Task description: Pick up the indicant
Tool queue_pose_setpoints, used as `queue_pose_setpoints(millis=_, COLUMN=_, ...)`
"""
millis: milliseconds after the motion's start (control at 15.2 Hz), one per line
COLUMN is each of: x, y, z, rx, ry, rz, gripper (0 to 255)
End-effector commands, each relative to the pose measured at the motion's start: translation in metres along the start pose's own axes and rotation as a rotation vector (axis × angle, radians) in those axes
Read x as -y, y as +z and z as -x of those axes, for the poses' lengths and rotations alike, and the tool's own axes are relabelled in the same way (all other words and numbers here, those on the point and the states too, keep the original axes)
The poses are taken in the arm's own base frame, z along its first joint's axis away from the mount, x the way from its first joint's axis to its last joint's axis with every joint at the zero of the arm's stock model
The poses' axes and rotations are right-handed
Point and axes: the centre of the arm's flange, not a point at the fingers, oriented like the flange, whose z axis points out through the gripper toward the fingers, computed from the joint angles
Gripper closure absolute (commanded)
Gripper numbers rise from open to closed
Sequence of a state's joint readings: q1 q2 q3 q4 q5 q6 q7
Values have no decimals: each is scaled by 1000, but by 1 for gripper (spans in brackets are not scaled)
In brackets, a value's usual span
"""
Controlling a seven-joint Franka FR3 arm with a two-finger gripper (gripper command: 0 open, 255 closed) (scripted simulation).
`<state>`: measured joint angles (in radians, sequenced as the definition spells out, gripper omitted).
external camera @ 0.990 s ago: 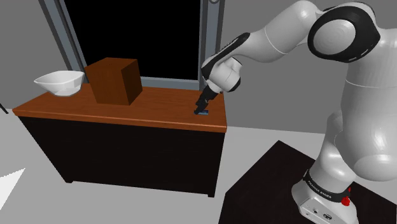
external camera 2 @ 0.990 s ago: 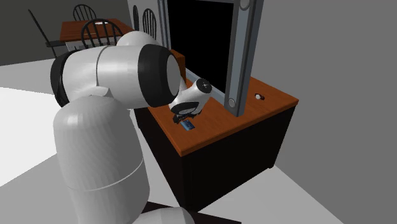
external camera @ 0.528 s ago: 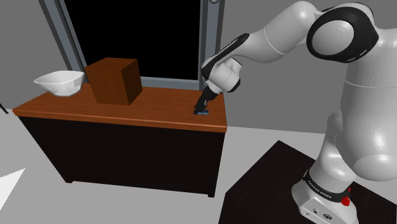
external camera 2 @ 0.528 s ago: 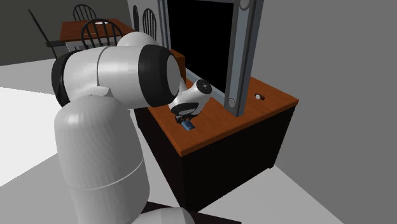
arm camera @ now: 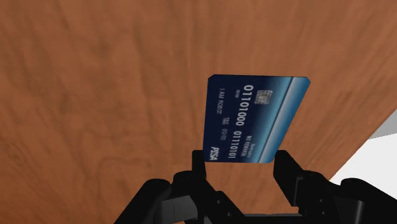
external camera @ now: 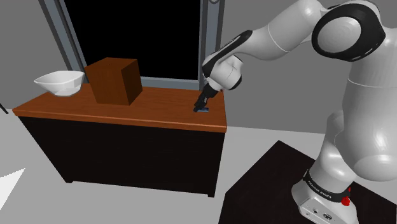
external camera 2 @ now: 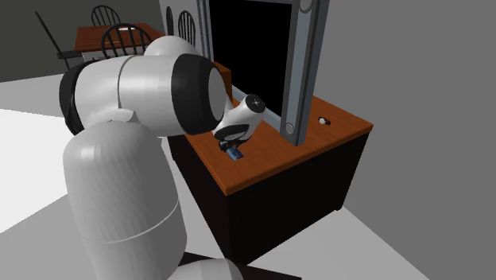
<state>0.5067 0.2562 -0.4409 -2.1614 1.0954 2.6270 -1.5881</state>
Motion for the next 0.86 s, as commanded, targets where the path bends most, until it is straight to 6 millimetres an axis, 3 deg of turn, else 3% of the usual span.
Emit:
queue_pose_setpoints(millis=0, x=1, y=-9, z=-6, rx=0, ry=0, rz=0, gripper=255)
queue_pose_setpoints(millis=660, x=1, y=-53, z=-35, rx=0, ry=0, rz=0, gripper=255)
queue_pose_setpoints(millis=792, x=1, y=-54, z=-36, rx=0, ry=0, rz=0, gripper=255)
